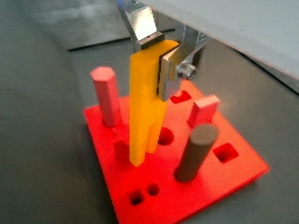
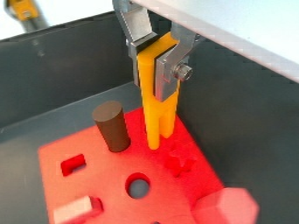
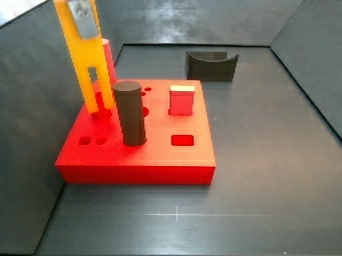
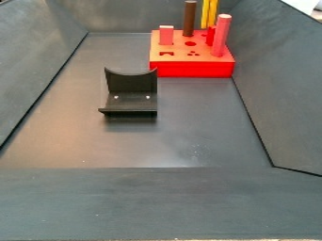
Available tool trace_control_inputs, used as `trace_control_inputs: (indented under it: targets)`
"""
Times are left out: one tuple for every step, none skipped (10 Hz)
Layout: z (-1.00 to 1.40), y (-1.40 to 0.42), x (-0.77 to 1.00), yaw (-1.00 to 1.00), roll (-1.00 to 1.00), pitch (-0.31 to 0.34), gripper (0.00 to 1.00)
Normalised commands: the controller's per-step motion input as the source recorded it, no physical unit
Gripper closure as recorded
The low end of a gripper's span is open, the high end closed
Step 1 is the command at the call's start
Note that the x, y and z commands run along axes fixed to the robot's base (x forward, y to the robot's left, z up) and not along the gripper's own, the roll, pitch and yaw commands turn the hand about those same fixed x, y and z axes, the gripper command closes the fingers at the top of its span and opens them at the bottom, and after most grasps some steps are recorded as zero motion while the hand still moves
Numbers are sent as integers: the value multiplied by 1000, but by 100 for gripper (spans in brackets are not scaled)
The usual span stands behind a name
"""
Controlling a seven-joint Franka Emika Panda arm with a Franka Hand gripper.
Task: Pick up the square-circle object. Move up. Place the square-circle object on the fixture. Regrasp the square-circle object. Move to above the board. Insert the square-circle object.
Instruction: Insert the square-circle object.
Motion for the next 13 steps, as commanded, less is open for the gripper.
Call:
trace_control_inputs:
  targets:
    - [-206, -180, -17, -863, -163, -249, 100]
    - [0, -194, 0, -837, -137, -116, 100]
    - [0, -211, 0, -834, -121, -99, 100]
    - [0, -266, -14, -803, -37, -59, 100]
    - [-106, -303, -354, -551, 0, -59, 100]
    - [-220, -217, -406, -74, 0, -147, 100]
    - [-240, -6, -286, 0, 0, -121, 100]
    - [-240, 0, -163, 77, 0, -100, 100]
    - [-223, 3, -149, 66, -16, -107, 100]
    - [-197, -9, -131, 3, -40, -126, 100]
    - [-120, -80, -14, 0, -47, -120, 100]
    - [-94, -69, 0, 0, -39, -114, 100]
    - [-114, -31, 0, 0, -29, -107, 100]
